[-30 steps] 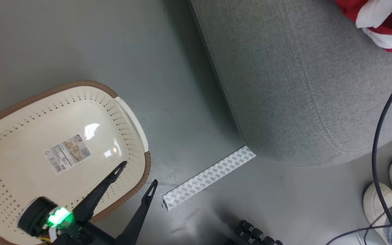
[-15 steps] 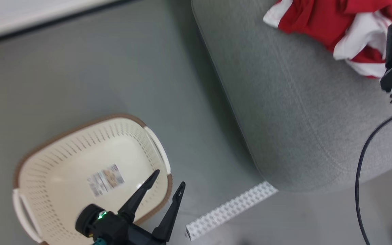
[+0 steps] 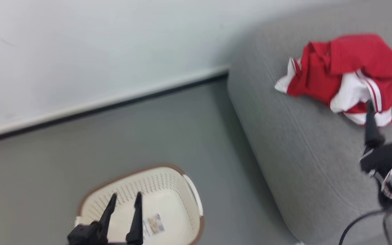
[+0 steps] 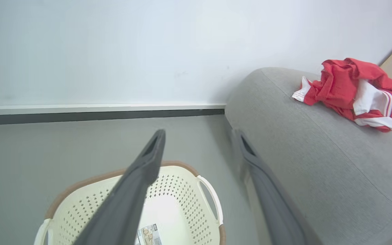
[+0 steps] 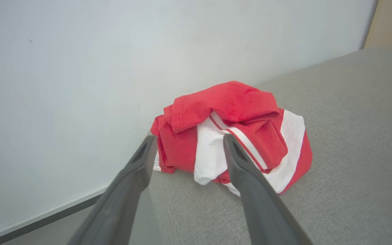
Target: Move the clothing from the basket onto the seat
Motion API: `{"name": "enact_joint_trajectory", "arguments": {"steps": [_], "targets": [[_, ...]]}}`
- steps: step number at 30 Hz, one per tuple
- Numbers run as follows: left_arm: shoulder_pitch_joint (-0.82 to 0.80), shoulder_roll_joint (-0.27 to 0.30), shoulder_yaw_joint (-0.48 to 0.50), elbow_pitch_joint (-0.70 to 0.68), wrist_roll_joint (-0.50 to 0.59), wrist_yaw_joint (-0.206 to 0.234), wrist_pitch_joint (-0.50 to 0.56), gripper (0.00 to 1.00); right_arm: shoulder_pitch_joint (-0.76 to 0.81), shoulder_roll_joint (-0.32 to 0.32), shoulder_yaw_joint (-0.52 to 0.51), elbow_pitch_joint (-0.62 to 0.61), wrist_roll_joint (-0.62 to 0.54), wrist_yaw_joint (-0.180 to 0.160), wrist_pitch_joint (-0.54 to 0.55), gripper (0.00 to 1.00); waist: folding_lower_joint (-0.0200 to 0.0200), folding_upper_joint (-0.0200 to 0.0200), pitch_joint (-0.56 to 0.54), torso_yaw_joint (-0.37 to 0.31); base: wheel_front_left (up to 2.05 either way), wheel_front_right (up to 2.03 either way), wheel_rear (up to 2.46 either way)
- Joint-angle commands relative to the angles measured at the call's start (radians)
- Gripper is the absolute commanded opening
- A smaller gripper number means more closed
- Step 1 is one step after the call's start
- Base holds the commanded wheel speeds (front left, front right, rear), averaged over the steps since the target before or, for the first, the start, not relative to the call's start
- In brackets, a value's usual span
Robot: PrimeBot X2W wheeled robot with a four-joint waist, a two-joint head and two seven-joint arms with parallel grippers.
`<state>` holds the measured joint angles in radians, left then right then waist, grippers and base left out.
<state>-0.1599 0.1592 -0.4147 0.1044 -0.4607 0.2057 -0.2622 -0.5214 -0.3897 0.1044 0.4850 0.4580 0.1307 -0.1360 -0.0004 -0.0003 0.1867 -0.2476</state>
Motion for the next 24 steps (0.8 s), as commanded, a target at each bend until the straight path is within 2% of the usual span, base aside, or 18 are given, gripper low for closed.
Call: {"name": "enact_joint_trajectory", "arguments": {"steps": [1,4,7,11,17,24], "targets": [[0.038,-0.015,0.023,0.019,-0.017,0.010,-0.004,1.00,0.069,0.026,-0.012,-0.050,-0.018,0.000,-0.016,1.00,0.0004,0.0003,-0.187,0.158,0.00,0.00,0.00],[0.042,-0.027,0.076,0.059,-0.025,0.024,-0.004,1.00,0.220,0.118,-0.066,-0.174,-0.074,0.000,-0.056,1.00,0.0004,0.0003,-0.228,0.227,0.00,0.00,0.00],[0.044,-0.037,0.111,0.066,-0.031,0.041,-0.004,1.00,0.280,0.177,-0.077,-0.238,-0.112,0.000,-0.060,1.00,0.0004,0.0003,-0.246,0.261,0.00,0.00,0.00],[0.050,-0.049,0.153,0.056,-0.031,0.038,-0.004,1.00,0.339,0.243,-0.078,-0.310,-0.178,0.000,-0.046,1.00,0.0004,0.0003,-0.265,0.298,0.00,0.00,0.00],[0.059,-0.054,0.189,0.038,0.008,-0.006,-0.004,1.00,0.414,0.316,-0.083,-0.367,-0.249,0.000,-0.031,1.00,0.0004,0.0003,-0.277,0.331,0.00,0.00,0.00],[0.082,-0.033,0.216,0.047,0.084,-0.078,-0.004,1.00,0.495,0.339,-0.061,-0.364,-0.352,0.000,-0.043,1.00,0.0004,0.0003,-0.282,0.343,0.00,0.00,0.00]]}}
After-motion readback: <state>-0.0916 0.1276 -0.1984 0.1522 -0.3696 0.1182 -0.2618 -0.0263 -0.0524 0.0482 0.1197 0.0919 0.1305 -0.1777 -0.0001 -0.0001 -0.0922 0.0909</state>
